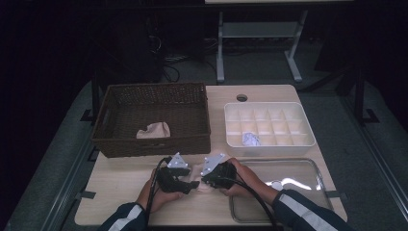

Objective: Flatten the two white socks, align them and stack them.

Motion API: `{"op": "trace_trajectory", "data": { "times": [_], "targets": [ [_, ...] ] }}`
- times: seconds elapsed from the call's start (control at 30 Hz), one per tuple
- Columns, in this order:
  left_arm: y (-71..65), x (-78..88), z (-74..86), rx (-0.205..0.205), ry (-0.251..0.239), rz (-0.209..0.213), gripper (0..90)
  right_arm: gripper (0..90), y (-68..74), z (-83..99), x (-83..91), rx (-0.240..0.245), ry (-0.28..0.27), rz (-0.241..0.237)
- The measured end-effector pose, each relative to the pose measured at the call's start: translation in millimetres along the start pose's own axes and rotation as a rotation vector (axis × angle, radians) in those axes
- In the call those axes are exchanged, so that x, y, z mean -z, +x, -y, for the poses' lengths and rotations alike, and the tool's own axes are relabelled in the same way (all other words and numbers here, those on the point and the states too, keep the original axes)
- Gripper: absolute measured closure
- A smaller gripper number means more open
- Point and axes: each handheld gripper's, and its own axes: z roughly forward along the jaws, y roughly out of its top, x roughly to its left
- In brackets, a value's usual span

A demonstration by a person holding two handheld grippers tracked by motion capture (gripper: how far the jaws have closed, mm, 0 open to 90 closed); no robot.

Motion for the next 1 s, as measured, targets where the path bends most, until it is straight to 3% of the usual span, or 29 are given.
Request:
{"op": "trace_trajectory", "data": {
  "times": [0.1,0.17,0.23,0.27,0.43,0.53,0.6,0.67,0.7,0.8,0.83,0.87,0.93,1.0],
  "targets": [
    [0.0,-2.1,-1.6,-0.002,-0.007,0.008,42.3,83.0,-0.2,0.8,0.0,0.001,-0.006,0.004],
    [4.1,-0.6,-1.8,0.012,-0.003,0.053,58.6,80.8,0.9,0.1,1.2,0.022,0.007,0.024],
    [6.8,-0.2,-1.4,0.020,-0.002,0.068,66.5,77.7,1.2,0.8,2.8,0.010,0.003,0.030],
    [11.2,0.8,-1.2,0.022,0.012,0.107,71.0,77.1,-0.6,1.6,3.9,0.020,0.007,0.032],
    [14.1,0.3,0.2,0.036,0.003,0.138,79.4,77.9,1.6,1.6,6.7,0.024,0.002,0.025],
    [11.4,2.7,0.5,0.023,-0.014,0.132,80.7,80.1,1.0,0.6,4.1,0.006,0.018,0.034],
    [7.8,7.6,0.0,0.023,-0.065,0.133,81.0,80.8,0.8,-1.1,2.2,-0.003,0.021,0.037],
    [7.0,9.4,-0.5,0.020,-0.082,0.130,81.0,80.9,0.9,-1.7,1.3,0.004,0.019,0.044],
    [4.8,12.6,-2.0,0.024,-0.133,0.144,81.1,80.7,2.0,-3.7,-0.3,0.002,0.018,0.050],
    [1.4,14.2,-4.5,-0.003,-0.167,0.129,80.8,79.8,2.4,-5.4,-2.9,0.013,0.003,0.062],
    [1.4,14.2,-4.5,-0.003,-0.167,0.129,80.8,79.8,2.4,-5.4,-2.9,0.013,0.003,0.062],
    [0.6,14.3,-4.8,-0.003,-0.174,0.126,80.6,78.5,1.7,-4.7,-6.0,-0.002,-0.039,0.042],
    [1.0,13.9,-4.7,-0.001,-0.175,0.131,80.3,77.2,0.4,-4.3,-6.2,-0.002,-0.039,0.042],
    [2.3,14.7,-3.8,-0.007,-0.165,0.116,80.1,67.9,-1.2,-3.9,-6.8,-0.030,-0.064,0.046]
  ]
}}
